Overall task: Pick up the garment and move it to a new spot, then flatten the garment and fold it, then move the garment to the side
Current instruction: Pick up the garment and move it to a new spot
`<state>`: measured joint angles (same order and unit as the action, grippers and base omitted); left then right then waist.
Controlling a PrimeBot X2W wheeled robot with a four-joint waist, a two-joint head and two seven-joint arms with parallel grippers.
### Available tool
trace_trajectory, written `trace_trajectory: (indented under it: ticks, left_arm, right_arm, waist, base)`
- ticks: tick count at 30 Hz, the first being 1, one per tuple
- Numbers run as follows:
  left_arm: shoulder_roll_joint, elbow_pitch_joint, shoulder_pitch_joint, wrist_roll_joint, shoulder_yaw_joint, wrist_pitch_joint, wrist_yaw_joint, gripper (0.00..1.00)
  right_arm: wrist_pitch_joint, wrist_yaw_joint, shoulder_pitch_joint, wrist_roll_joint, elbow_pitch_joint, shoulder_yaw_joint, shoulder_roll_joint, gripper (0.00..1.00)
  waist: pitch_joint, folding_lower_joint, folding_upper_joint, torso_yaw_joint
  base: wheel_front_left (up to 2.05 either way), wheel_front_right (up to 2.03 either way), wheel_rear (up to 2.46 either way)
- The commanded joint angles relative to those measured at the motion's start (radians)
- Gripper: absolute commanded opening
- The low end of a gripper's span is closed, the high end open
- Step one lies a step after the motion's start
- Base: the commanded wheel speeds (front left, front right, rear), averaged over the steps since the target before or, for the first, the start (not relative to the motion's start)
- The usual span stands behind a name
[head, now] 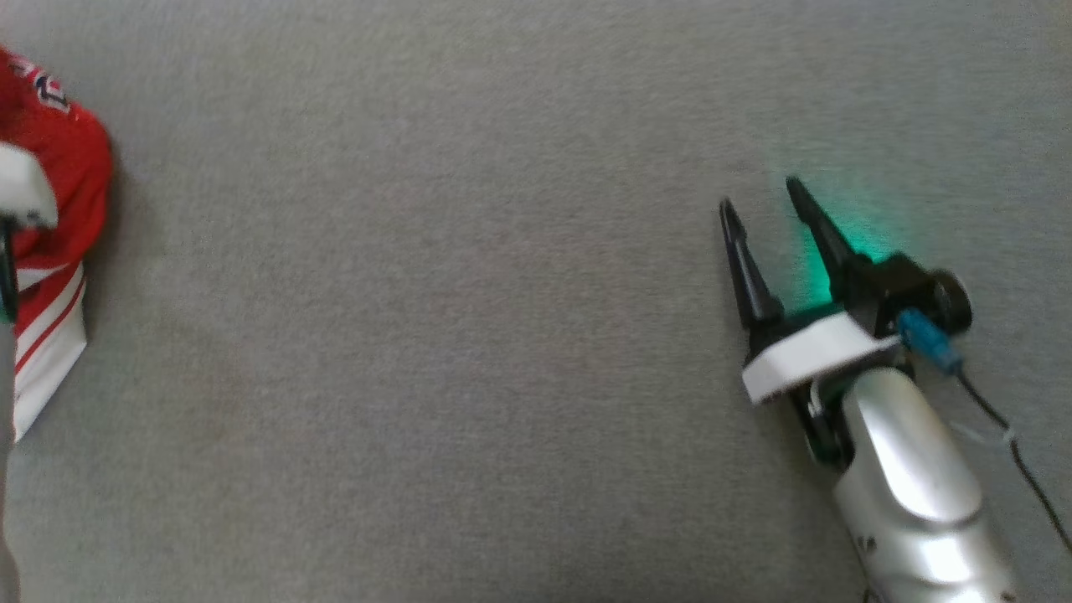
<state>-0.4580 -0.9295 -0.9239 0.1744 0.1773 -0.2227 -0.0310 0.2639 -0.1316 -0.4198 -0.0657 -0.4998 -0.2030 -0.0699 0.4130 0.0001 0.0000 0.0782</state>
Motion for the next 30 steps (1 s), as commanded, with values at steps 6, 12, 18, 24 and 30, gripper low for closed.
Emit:
trace_trajectory:
  ticks: [6, 12, 18, 24, 30]
  left_arm:
    - [0.003, 0.17, -0.07, 0.015, -0.002, -0.033, 0.03, 0.0]
    - [0.121, 0.283, -0.032, 0.04, 0.052, -0.037, 0.076, 0.0]
    - [0.266, 0.363, 0.02, 0.062, 0.13, -0.038, 0.099, 0.0]
    - [0.369, 0.387, 0.071, 0.124, 0.157, -0.039, 0.108, 0.0]
    - [0.403, 0.355, 0.176, 0.18, 0.197, -0.039, 0.094, 0.0]
  right_arm:
    - [-0.002, 0.001, 0.086, -0.034, -0.008, -0.022, 0.017, 1.0]
    - [-0.002, 0.001, 0.115, -0.094, 0.006, -0.058, 0.019, 1.0]
    - [-0.002, 0.001, 0.13, -0.136, 0.03, -0.087, 0.019, 1.0]
    - [-0.002, 0.001, 0.137, -0.156, 0.037, -0.101, 0.02, 1.0]
    - [-0.002, 0.001, 0.137, -0.157, 0.034, -0.096, 0.02, 1.0]
  waist:
    - [-0.125, -0.0001, 0.0, -0.114]
    - [-0.195, -0.0001, 0.0, -0.215]
    - [-0.214, -0.0001, 0.0, -0.313]
    - [-0.227, -0.0001, 0.0, -0.377]
    - [-0.225, -0.0001, 0.0, -0.386]
  base:
    - [0.0, 0.0, 0.0]
    - [0.0, 0.0, 0.0]
    - [0.0, 0.0, 0.0]
    - [0.0, 0.0, 0.0]
    - [0.0, 0.0, 0.0]
